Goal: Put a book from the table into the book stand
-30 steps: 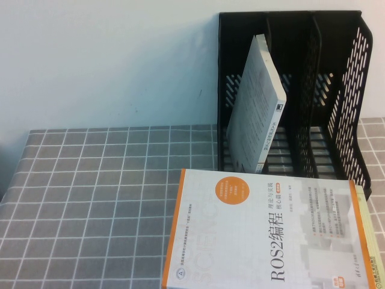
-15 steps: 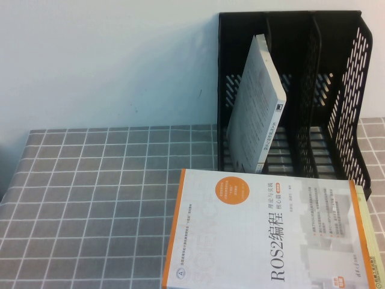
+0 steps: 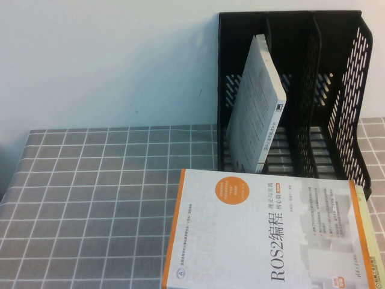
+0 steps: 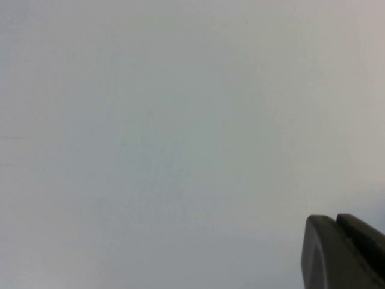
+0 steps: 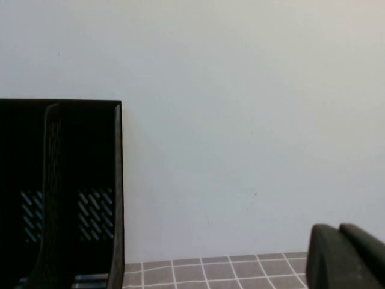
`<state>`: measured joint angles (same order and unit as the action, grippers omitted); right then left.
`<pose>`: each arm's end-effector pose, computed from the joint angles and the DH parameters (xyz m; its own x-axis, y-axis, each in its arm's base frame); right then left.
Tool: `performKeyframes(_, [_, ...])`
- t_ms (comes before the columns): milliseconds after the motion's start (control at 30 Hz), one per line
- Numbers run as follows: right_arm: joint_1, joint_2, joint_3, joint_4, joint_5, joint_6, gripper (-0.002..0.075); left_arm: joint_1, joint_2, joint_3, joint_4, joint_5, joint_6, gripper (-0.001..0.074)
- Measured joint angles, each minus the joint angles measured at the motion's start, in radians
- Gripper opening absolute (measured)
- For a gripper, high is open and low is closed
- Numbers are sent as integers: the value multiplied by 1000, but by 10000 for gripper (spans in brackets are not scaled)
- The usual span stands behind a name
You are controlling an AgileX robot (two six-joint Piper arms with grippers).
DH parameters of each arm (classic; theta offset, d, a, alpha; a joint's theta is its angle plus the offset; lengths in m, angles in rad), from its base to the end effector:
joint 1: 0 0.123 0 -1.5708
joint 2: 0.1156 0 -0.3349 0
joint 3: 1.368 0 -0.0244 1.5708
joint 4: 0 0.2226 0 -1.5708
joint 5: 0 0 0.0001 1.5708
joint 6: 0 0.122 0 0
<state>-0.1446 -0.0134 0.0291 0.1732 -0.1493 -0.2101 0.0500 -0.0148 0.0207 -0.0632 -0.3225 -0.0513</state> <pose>0.0057 -0.0040 0.2238 0.2079 -0.0695 -0.9757 0.1770 0.9837 -0.0323 -0.0012 0.0024 0.2469 0.3970 -0.0913 -0.9133 -0.0244 0.9936 -0.1099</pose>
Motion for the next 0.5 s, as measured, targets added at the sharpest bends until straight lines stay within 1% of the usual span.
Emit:
performKeyframes(133, [0, 0, 0, 0, -13, -11, -3, 0, 0, 0, -2, -13, -44, -3])
performKeyframes(233, [0, 0, 0, 0, -46, -60, -3, 0, 0, 0, -5, -17, -90, -3])
performKeyframes(333, [0, 0, 0, 0, -83, -81, -3, 0, 0, -7, -6, 8, -147, -3])
performKeyframes(400, [0, 0, -2, 0, -65, -84, -3, 0, 0, -48, -6, 72, -183, -3])
performKeyframes(500, [0, 0, -46, 0, 53, -89, -3, 0, 0, -154, -6, 220, -203, -3])
